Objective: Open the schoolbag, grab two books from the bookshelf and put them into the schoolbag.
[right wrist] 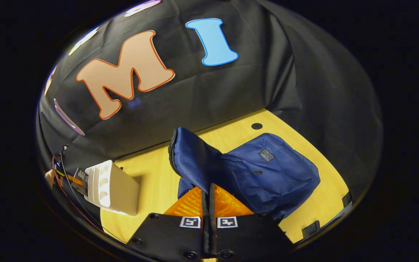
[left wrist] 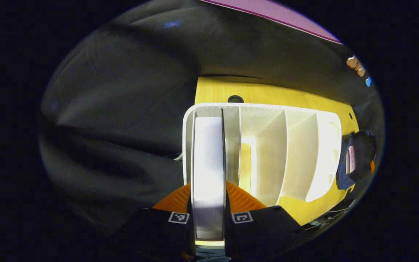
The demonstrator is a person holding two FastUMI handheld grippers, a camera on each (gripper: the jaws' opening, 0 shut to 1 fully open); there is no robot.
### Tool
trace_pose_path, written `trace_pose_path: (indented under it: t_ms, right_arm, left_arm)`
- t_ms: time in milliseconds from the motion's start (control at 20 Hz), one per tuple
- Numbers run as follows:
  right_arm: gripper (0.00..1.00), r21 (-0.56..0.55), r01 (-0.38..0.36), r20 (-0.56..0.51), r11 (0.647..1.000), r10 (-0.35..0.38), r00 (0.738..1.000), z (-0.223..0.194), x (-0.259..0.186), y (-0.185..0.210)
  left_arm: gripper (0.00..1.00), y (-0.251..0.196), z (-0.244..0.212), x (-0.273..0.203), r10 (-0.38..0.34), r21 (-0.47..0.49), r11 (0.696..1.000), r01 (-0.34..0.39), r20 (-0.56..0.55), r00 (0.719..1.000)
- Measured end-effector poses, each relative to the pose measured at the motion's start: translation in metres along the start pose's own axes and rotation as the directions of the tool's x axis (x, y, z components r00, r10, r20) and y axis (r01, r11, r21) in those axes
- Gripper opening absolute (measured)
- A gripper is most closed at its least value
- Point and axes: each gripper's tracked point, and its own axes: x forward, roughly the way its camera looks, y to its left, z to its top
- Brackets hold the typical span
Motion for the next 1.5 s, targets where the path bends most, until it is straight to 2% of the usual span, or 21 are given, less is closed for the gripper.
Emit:
trace_pose_path:
  t_ms: [250, 550, 750, 900, 1000, 1150, 1250, 1500]
  right_arm:
    - [0.03, -0.001, -0.003, -0.003, 1.0, 0.003, 1.0, 0.0, 0.001, 0.0]
    - [0.03, 0.003, -0.008, -0.005, 1.0, 0.008, 1.0, 0.0, 0.0, 0.0]
    - [0.03, 0.005, -0.011, -0.005, 1.0, 0.011, 1.0, 0.001, 0.001, 0.0]
    - [0.03, 0.01, -0.014, -0.005, 1.0, 0.014, 1.0, 0.0, 0.0, -0.001]
    - [0.03, 0.013, -0.017, -0.006, 1.0, 0.018, 1.0, 0.0, -0.001, -0.001]
    - [0.03, 0.017, -0.024, -0.006, 1.0, 0.024, 1.0, -0.001, 0.0, -0.001]
    - [0.03, 0.023, -0.027, -0.005, 0.999, 0.027, 1.0, -0.001, 0.0, -0.002]
    - [0.03, 0.03, -0.034, -0.003, 0.999, 0.034, 0.999, 0.0, -0.002, -0.004]
  left_arm:
    - [0.27, 0.0, 0.003, 0.0, 0.006, 0.036, 0.999, -0.007, 0.036, 0.999]
    - [0.25, -0.003, 0.015, -0.001, -0.03, 0.03, 0.999, 0.026, 0.123, 0.992]
    - [0.25, -0.008, 0.027, -0.003, -0.056, 0.002, 0.998, 0.057, 0.205, 0.977]
    - [0.25, -0.004, 0.034, -0.005, -0.043, 0.005, 0.999, 0.043, 0.255, 0.966]
    - [0.24, -0.008, 0.039, -0.006, -0.057, -0.008, 0.998, 0.062, 0.285, 0.957]
    - [0.25, -0.015, 0.043, -0.011, -0.098, -0.048, 0.992, 0.119, 0.321, 0.942]
    - [0.25, -0.032, 0.048, -0.012, -0.149, -0.088, 0.978, 0.192, 0.354, 0.923]
    - [0.25, -0.09, 0.061, -0.01, -0.299, -0.185, 0.893, 0.41, 0.437, 0.848]
